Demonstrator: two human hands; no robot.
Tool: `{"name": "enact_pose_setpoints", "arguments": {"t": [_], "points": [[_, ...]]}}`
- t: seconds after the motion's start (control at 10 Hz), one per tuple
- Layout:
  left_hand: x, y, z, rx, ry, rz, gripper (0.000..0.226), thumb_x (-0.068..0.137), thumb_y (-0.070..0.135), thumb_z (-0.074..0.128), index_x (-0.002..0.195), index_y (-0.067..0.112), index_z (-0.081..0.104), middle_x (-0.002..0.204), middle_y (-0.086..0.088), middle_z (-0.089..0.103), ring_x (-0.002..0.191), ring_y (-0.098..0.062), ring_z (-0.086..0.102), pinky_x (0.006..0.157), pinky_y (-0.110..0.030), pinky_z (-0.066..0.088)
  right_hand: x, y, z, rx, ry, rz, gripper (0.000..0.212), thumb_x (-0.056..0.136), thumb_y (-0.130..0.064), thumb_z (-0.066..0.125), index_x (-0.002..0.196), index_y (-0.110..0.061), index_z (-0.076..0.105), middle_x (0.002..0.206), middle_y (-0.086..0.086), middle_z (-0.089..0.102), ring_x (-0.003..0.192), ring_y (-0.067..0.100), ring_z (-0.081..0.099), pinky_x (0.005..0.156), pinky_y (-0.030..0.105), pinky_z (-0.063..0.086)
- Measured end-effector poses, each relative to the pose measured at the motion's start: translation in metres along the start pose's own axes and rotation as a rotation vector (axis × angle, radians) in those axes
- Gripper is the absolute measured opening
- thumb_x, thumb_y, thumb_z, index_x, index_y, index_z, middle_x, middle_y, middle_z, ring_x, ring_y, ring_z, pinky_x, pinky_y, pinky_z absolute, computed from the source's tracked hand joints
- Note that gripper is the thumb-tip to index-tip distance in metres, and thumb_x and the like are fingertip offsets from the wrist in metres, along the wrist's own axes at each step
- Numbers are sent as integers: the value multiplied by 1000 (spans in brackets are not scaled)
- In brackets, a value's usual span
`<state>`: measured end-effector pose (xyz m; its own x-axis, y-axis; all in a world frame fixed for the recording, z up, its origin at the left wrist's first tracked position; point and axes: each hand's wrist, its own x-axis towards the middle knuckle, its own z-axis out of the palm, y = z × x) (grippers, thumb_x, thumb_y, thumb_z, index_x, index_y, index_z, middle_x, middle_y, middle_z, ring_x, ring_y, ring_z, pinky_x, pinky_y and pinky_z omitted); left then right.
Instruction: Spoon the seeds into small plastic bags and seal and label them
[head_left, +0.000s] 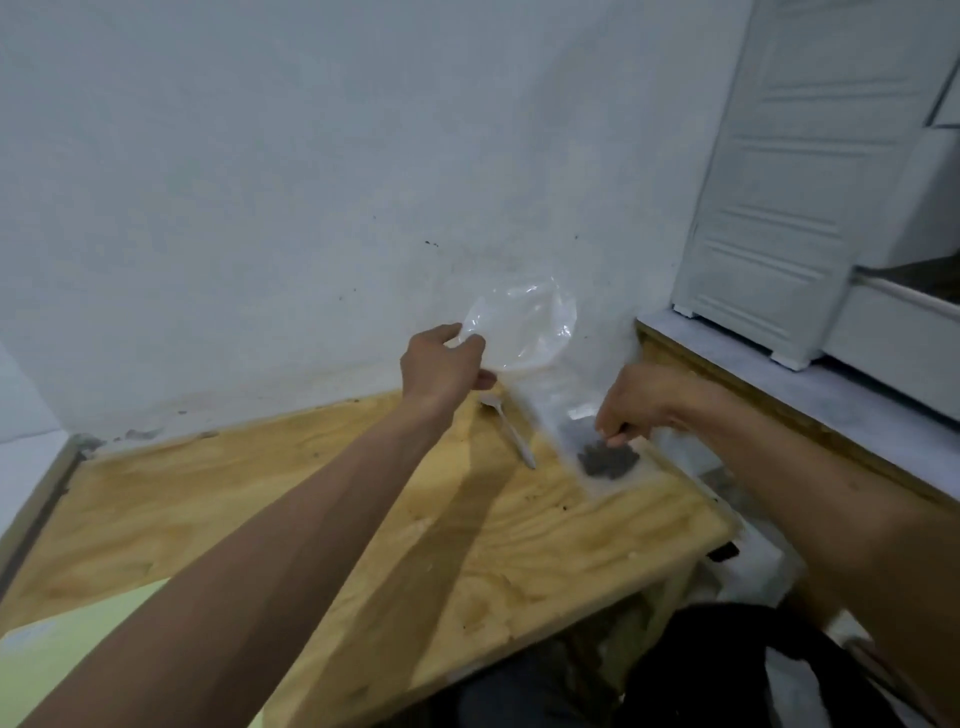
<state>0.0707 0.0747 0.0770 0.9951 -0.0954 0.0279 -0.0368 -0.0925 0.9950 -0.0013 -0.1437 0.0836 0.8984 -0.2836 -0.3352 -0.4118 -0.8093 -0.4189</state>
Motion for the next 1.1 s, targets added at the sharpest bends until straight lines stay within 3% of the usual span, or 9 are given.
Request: {"name": "enact_pose_setpoints", "arguments": {"t": [0.1, 0.3, 0.4, 0.5, 0.6, 0.8, 0.9, 1.0, 1.1], "points": [[-39, 3, 43, -52, -171, -7, 46, 87, 14, 60, 131, 3, 62, 65, -5, 75, 65, -26, 76, 87, -46, 61, -28, 30, -14, -104, -25, 29, 27, 62, -7, 67, 46, -17, 48, 55, 6, 47, 54, 18, 37, 58, 29, 33], [-136, -18, 136, 2, -485, -75, 35, 97, 13, 59, 131, 8, 59, 92, -9, 75, 69, -26, 77, 78, -34, 63, -105, 134, -13, -43, 160, 219, 22, 70, 1, 76, 66, -15, 62, 54, 0, 61, 46, 14, 54, 50, 23, 46], [-175, -58, 171, 90, -544, -117, 36, 94, 19, 60, 130, 12, 60, 88, -8, 76, 75, -25, 76, 83, -40, 63, -135, 181, 14, 67, 120, 320, 28, 74, 11, 69, 67, -14, 60, 61, 5, 62, 44, 12, 56, 46, 21, 46], [-212, -113, 191, 117, -578, -192, 14, 94, 19, 59, 90, 20, 73, 88, -9, 77, 79, -28, 76, 77, -50, 63, -139, 228, 65, 207, 64, 424, 46, 80, 18, 61, 47, -14, 56, 51, 4, 58, 46, 15, 55, 41, 19, 47], [-231, -161, 200, 220, -556, -301, 20, 101, 15, 56, 101, 6, 73, 92, -10, 74, 72, -26, 72, 74, -42, 64, -128, 267, 129, 300, 11, 530, 27, 82, 11, 67, 64, -8, 58, 72, 15, 67, 64, 22, 68, 64, 31, 61], [-227, -219, 221, 388, -514, -330, 6, 100, 10, 58, 100, 11, 64, 105, -17, 71, 95, -33, 71, 85, -49, 60, -107, 298, 213, 297, 72, 626, 41, 94, -14, 66, 63, -17, 39, 70, 3, 47, 58, 13, 45, 50, 22, 42], [-220, -235, 231, 365, -537, -381, 9, 100, 11, 59, 105, 6, 65, 99, -16, 70, 93, -33, 71, 87, -47, 60, -91, 312, 232, 417, 128, 635, 31, 94, -10, 59, 67, -18, 47, 88, 11, 60, 77, 23, 60, 77, 38, 61], [-213, -251, 239, 405, -582, -426, 24, 96, 12, 61, 116, -1, 66, 107, -21, 73, 96, -36, 73, 85, -44, 61, -87, 313, 234, 566, 75, 665, 8, 96, -10, 55, 88, -10, 57, 91, 12, 61, 73, 24, 62, 63, 35, 59], [-205, -268, 244, 397, -595, -479, 32, 95, 12, 60, 125, 2, 65, 117, -20, 71, 106, -36, 69, 95, -45, 57, -84, 313, 230, 675, 53, 694, 7, 95, -10, 54, 101, -7, 57, 83, 8, 58, 63, 18, 55, 53, 31, 51]]}}
